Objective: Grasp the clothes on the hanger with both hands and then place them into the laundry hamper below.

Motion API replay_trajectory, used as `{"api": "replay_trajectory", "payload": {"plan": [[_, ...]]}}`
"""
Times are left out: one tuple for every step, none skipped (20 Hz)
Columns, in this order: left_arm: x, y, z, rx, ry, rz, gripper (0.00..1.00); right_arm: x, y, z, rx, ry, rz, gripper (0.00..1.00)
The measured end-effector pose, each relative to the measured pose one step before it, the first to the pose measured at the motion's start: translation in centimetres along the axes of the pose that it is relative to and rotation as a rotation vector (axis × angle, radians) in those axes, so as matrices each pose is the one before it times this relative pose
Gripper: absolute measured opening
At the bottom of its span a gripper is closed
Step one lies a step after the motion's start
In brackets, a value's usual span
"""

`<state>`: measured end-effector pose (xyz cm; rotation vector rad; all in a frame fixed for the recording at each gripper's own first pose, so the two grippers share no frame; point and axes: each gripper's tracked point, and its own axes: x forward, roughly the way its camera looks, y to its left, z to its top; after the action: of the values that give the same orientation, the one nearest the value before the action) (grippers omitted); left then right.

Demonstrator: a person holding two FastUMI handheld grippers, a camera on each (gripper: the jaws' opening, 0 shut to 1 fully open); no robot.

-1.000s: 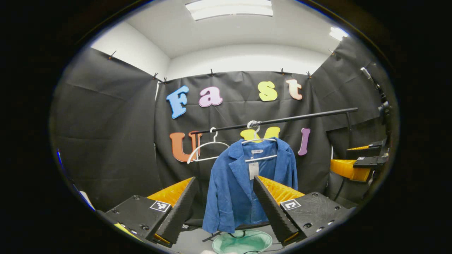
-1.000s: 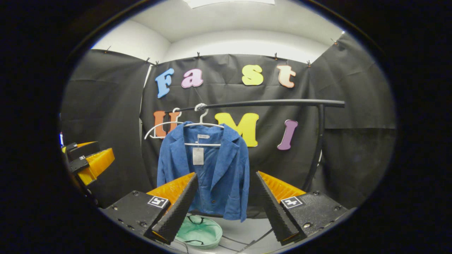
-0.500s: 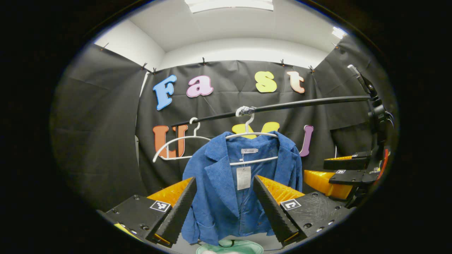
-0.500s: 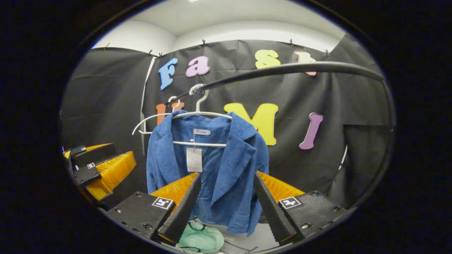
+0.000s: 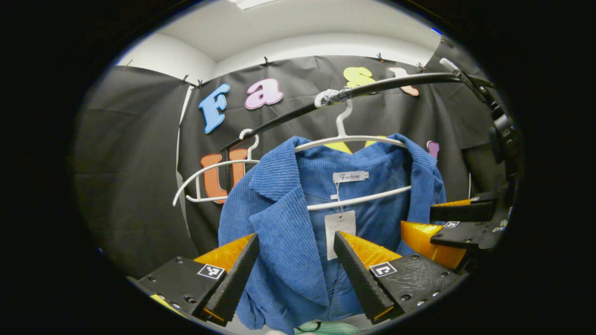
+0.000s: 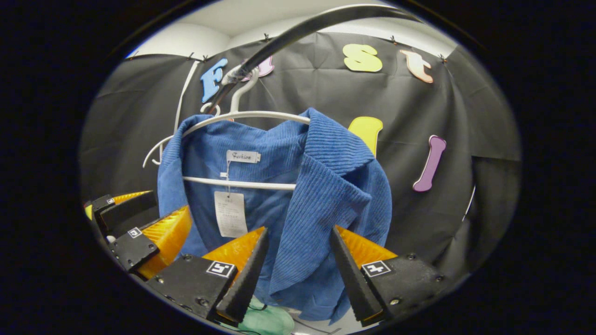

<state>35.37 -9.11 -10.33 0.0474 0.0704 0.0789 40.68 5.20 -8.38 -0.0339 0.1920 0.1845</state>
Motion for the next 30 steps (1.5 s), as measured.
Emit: {"api": "replay_trajectory", "payload": {"plan": [[0.708, 0.101, -0.134, -0.00881, -0.00293, 0.00817, 0.98, 0.596, -0.132, -0.274, -0.00846, 0.01211, -0.00861, 0.85], [0.767, 0.042, -0.118, -0.00854, 0.00418, 0.00583, 0.96, 0.754, -0.14, -0.194, -0.00787, 0.00448, -0.00673, 0.85], [0.764, 0.143, -0.086, -0.00212, -0.00006, 0.00231, 0.96, 0.422, -0.193, -0.323, 0.00679, 0.0069, -0.00898, 0.85], [0.772, 0.258, 0.013, 0.00188, -0.00335, 0.00181, 0.96, 0.354, -0.173, -0.133, 0.02904, 0.00056, -0.00334, 0.85], [0.44, 0.042, 0.092, 0.00262, -0.00439, 0.00025, 0.87, 0.183, -0.226, -0.037, 0.03972, -0.00553, -0.00196, 0.84], [0.358, -0.176, -0.065, 0.00037, -0.00002, -0.01079, 0.79, 0.127, -0.124, -0.168, 0.04135, -0.00039, 0.00564, 0.82], [0.343, 0.039, -0.195, -0.00393, 0.00519, -0.00311, 0.7, 0.025, 0.035, -0.067, 0.0432, -0.00426, 0.01645, 0.72], [-0.022, 0.087, -0.374, -0.00908, 0.01785, -0.00565, 0.62, 0.09, 0.279, -0.159, 0.03896, 0.00188, 0.02666, 0.66], [0.085, 0.037, -0.212, -0.01251, 0.0084, -0.00677, 0.53, -0.286, 0.747, 0.046, 0.04153, -0.01014, 0.04976, 0.55], [0.124, 0.048, -0.14, -0.00584, 0.00534, -0.00402, 0.44, 0.032, -0.139, 0.106, 0.02956, -0.0136, 0.01268, 0.46], [-0.143, 0.486, -0.384, 0.00692, 0.01175, 0.01353, 0.36, -0.015, 0.035, -0.333, 0.03783, 0.00702, 0.02442, 0.3], [-0.024, 0.684, -0.498, 0.00793, 0.01404, 0.01882, 0.27, -0.262, -0.09, -0.367, 0.03879, 0.01441, 0.02288, 0.22], [-0.081, 0.377, -0.331, 0.00453, 0.01028, 0.00402, 0.19, -0.134, -0.056, 0.08, 0.03094, 0.00131, 0.0373, 0.08], [-0.022, -0.309, 0.036, -0.00273, 0.00111, -0.01567, 0.11, -0.133, -0.3, 0.28, 0.02082, 0.00274, 0.02479, 0.05], [-0.262, 0.078, 0.049, 0.00287, -0.00334, -0.00092, 0.11, -0.026, -0.031, 0.455, 0.00606, -0.00004, 0.02839, 0.08], [-0.145, 0.585, 0.092, 0.00243, 0.00504, 0.01648, 0.11, -0.103, 0.29, 0.425, 0.00105, -0.00451, 0.04186, 0.07], [-0.058, -0.076, -0.113, -0.00887, 0.00345, -0.01555, 0.03, -0.336, 0.66, 0.366, 0.00302, -0.00855, 0.04523, 0.06], [-0.093, 0.112, 0.176, -0.00844, -0.00184, -0.00843, 0.03, -0.168, 0.509, 0.495, -0.00296, -0.0092, 0.03758, 0.05], [-0.042, 0.199, 0.264, -0.00316, 0.00045, 0.00598, 0.03, -0.156, 0.264, 0.249, -0.00648, -0.01003, 0.02756, 0.05], [0.067, 0.433, 0.319, -0.01139, -0.00355, 0.008, 0.03, -0.171, 0.388, 0.378, 0.0007, -0.00579, 0.03499, 0.05], [-0.334, 0.312, 0.524, -0.02458, -0.00541, 0.00532, 0.0, -0.198, 0.692, 0.405, 0.01016, -0.00823, 0.04042, 0.05], [0.155, -0.466, 0.101, -0.03525, -0.00281, -0.0107, 0.0, 0.055, 0.785, 0.463, 0.0195, -0.00322, 0.04377, 0.05], [-0.226, -0.157, 0.526, -0.03001, -0.0017, -0.00479, 0.0, -0.229, 1.064, 0.617, 0.03156, -0.01079, 0.05163, 0.04], [-0.324, 0.081, 0.866, -0.01547, -0.01173, 0.00103, 0.0, -0.134, 0.773, 0.744, 0.01863, -0.01317, 0.03756, 0.04], [-0.003, 0.086, 0.825, -0.00646, -0.01091, -0.00342, 0.0, -0.456, 0.282, 0.535, 0.00197, -0.00554, 0.01954, 0.05], [0.07, 0.122, 0.879, -0.00591, -0.01839, 0.00277, 0.0, -0.023, 0.279, 0.603, 0.00383, -0.00788, 0.02524, 0.04], [0.024, 0.229, 1.082, -0.0109, -0.01864, 0.00058, 0.0, 0.065, 0.157, 0.599, 0.00859, -0.00757, 0.01825, 0.05], [0.07, 0.069, 0.947, -0.02094, -0.02055, -0.00388, 0.0, 0.235, 0.177, 0.98, 0.0253, -0.01482, 0.02508, 0.05], [0.012, 0.357, 1.145, -0.01946, -0.01864, 0.0075, 0.04, -0.288, 0.099, 0.801, 0.03612, -0.02129, 0.01958, 0.05], [0.108, 0.542, 1.28, -0.01915, -0.01894, 0.00157, 0.04, -0.049, 0.157, 0.905, 0.03441, -0.01946, 0.02096, 0.04]]}}
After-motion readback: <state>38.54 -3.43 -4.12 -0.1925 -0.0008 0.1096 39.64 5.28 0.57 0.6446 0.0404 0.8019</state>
